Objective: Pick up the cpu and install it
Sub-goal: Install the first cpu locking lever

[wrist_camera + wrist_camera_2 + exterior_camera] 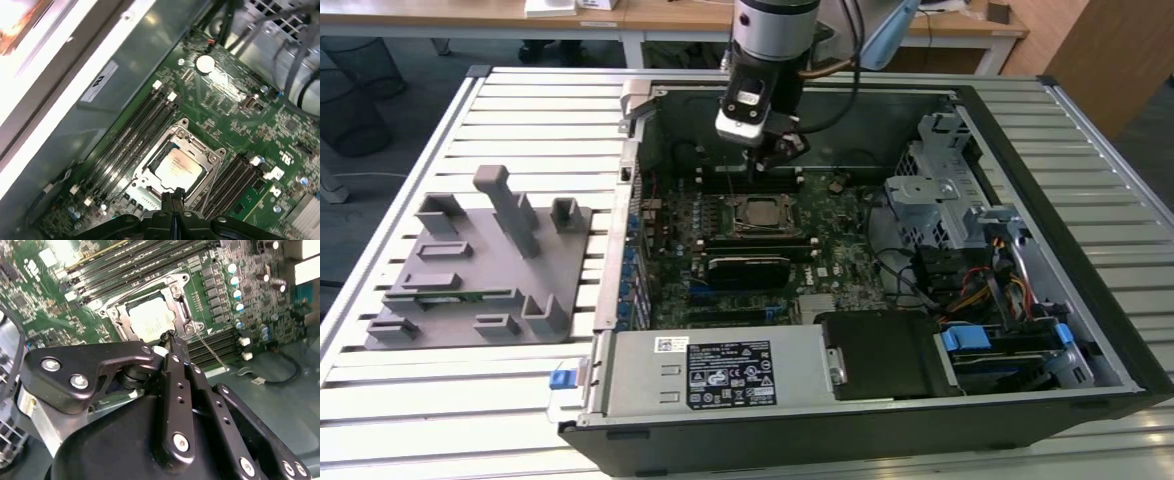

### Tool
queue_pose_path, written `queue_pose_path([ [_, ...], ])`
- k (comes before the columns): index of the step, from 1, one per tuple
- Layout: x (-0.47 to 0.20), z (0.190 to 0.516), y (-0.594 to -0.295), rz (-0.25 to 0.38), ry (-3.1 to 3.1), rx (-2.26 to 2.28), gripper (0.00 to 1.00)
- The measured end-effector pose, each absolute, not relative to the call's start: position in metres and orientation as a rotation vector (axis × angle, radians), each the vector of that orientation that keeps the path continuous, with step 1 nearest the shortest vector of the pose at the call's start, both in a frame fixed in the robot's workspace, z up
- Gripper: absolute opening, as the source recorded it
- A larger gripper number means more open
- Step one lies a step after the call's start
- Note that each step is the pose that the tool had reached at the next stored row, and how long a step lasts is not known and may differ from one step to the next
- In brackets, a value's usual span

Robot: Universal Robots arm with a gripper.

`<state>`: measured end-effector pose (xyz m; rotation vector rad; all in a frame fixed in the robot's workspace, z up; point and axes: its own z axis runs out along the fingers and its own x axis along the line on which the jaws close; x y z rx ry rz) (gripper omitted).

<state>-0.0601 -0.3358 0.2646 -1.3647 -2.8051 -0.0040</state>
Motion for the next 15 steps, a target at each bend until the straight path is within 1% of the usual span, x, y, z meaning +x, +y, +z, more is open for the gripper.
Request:
queue_pose_path([
  [15,-0.06,0.262,-0.3358,0.001,-2.965,-0.97,0.11],
])
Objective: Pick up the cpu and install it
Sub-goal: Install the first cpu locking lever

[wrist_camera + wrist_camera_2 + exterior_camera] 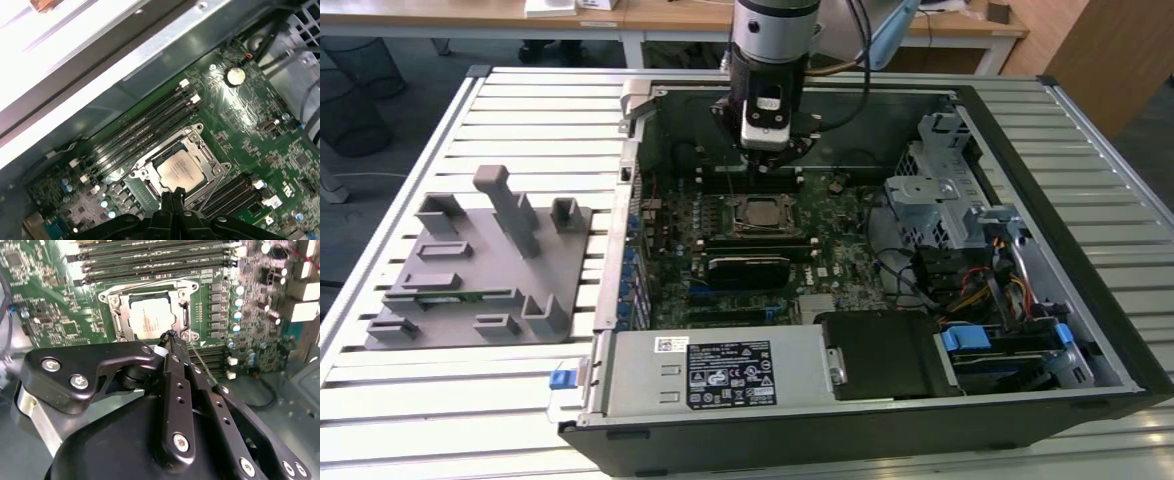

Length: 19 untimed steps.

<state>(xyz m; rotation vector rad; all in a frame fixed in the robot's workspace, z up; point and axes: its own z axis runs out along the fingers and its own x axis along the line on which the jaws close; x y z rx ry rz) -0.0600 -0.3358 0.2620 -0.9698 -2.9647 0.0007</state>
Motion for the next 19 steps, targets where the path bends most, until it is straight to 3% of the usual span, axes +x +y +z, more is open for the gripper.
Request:
queue_pose_path([
  [14,-0.0601,0.2606,-0.3358,0.005,-3.064,-0.587,0.11],
  [19,-0.0601,0.2597,-0.3358,-0.06,-3.069,-0.51,0.11],
])
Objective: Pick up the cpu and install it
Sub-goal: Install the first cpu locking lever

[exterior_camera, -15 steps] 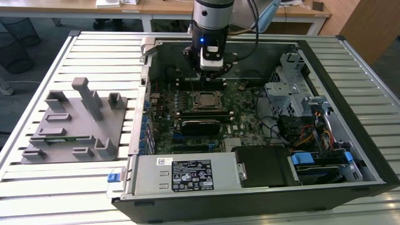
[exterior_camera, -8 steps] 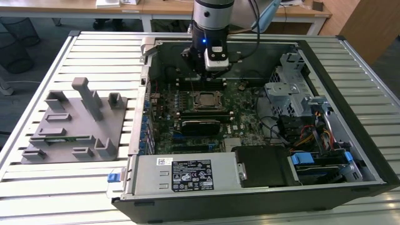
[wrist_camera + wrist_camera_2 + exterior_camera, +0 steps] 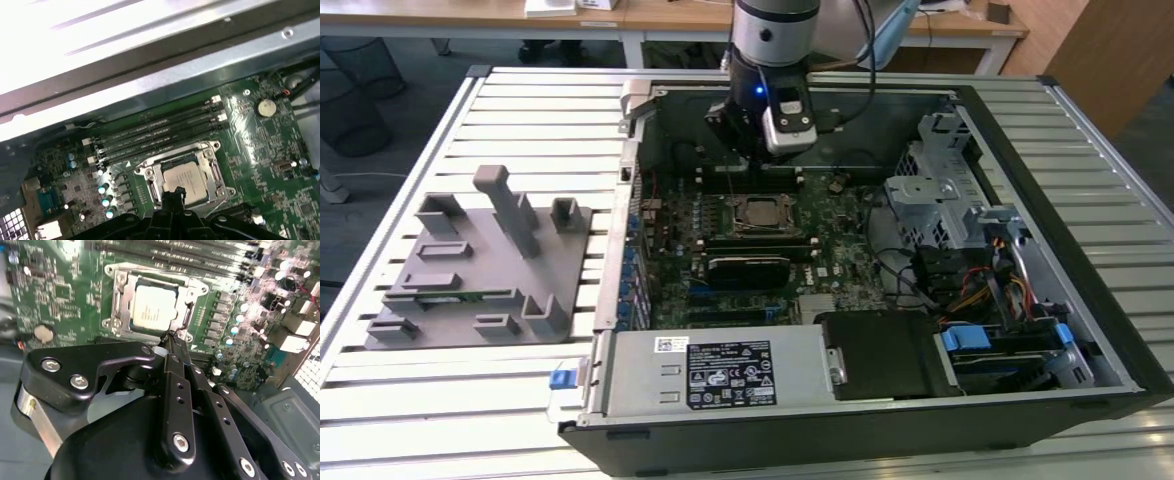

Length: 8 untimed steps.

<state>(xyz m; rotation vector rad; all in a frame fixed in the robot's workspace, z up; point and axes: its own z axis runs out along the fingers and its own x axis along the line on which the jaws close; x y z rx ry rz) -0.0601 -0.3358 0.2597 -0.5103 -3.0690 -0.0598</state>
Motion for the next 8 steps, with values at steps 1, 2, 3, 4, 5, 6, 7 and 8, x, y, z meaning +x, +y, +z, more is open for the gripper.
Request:
queue_pose_path([
  [1,-0.0601,0.2595,-0.3358,-0.062,-3.072,-0.487,0.11],
  [2,-0.0601,0.2593,-0.3357,-0.063,-3.076,-0.46,0.11],
  [3,-0.0601,0.2591,-0.3358,-0.062,-3.079,-0.432,0.11],
  [4,-0.0601,0.2589,-0.3358,-0.061,-3.083,-0.405,0.11],
  [5,-0.0601,0.2587,-0.3358,-0.061,-3.086,-0.377,0.11],
  [6,-0.0601,0.2584,-0.3358,-0.061,-3.089,-0.347,0.11],
  [7,-0.0601,0.2582,-0.3358,-0.06,-3.092,-0.32,0.11],
  [8,-0.0601,0.2579,-0.3358,-0.06,-3.094,-0.291,0.11],
])
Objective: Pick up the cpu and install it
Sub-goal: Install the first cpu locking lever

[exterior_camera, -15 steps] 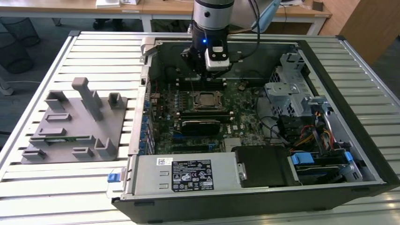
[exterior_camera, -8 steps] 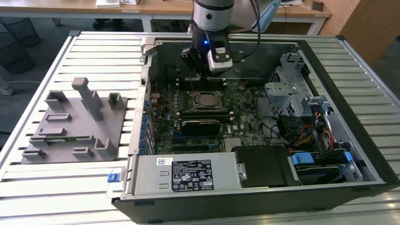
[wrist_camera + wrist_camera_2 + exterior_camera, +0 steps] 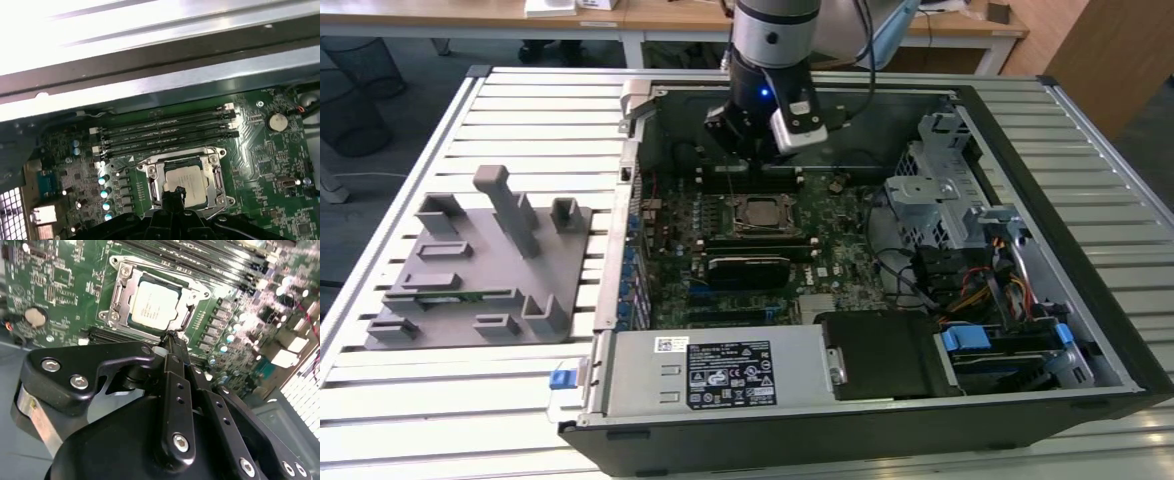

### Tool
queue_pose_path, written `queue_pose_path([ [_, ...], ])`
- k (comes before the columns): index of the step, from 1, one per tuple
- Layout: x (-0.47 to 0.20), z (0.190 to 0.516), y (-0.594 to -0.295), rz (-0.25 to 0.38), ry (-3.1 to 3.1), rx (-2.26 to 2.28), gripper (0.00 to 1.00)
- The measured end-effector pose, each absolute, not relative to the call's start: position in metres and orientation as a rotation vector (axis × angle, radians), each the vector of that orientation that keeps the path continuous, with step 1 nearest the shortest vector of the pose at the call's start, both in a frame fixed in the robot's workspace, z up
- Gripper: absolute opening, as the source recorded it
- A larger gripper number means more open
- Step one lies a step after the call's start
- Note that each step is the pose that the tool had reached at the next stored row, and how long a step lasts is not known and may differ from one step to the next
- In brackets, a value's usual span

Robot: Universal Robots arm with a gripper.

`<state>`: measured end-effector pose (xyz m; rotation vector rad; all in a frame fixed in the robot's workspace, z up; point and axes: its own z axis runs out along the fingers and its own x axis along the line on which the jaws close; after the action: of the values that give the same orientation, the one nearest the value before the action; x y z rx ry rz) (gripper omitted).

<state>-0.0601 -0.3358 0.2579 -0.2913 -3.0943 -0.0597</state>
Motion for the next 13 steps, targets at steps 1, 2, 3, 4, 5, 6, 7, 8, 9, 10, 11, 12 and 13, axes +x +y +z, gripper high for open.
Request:
queue_pose_path([
  [1,-0.0601,0.2576,-0.3358,-0.059,-3.096,-0.265,0.11],
  [2,-0.0601,0.2573,-0.3358,-0.059,-3.098,-0.241,0.11],
  [3,-0.0601,0.2569,-0.3358,-0.059,-3.1,-0.215,0.11],
  [4,-0.0601,0.2567,-0.3358,-0.058,-3.102,-0.189,0.11],
  [5,-0.06,0.2564,-0.3358,-0.058,-3.104,-0.162,0.11],
  [6,-0.06,0.2562,-0.3358,-0.057,-3.106,-0.134,0.11],
  [7,-0.0601,0.256,-0.3358,-0.057,-3.109,-0.106,0.11],
  [8,-0.0601,0.256,-0.3359,-0.057,-3.115,-0.09,0.11],
  [9,-0.0601,0.2558,-0.3359,-0.058,-3.127,-0.085,0.11],
  [10,-0.0601,0.2557,-0.3359,-0.06,-3.136,-0.082,0.11],
  [11,-0.0602,0.2557,-0.3358,-0.062,-3.139,-0.079,0.11],
  [12,-0.0601,0.2555,-0.3358,-0.065,-3.14,-0.075,0.11],
  [13,-0.0602,0.2552,-0.3358,-0.066,-3.14,-0.064,0.11],
])
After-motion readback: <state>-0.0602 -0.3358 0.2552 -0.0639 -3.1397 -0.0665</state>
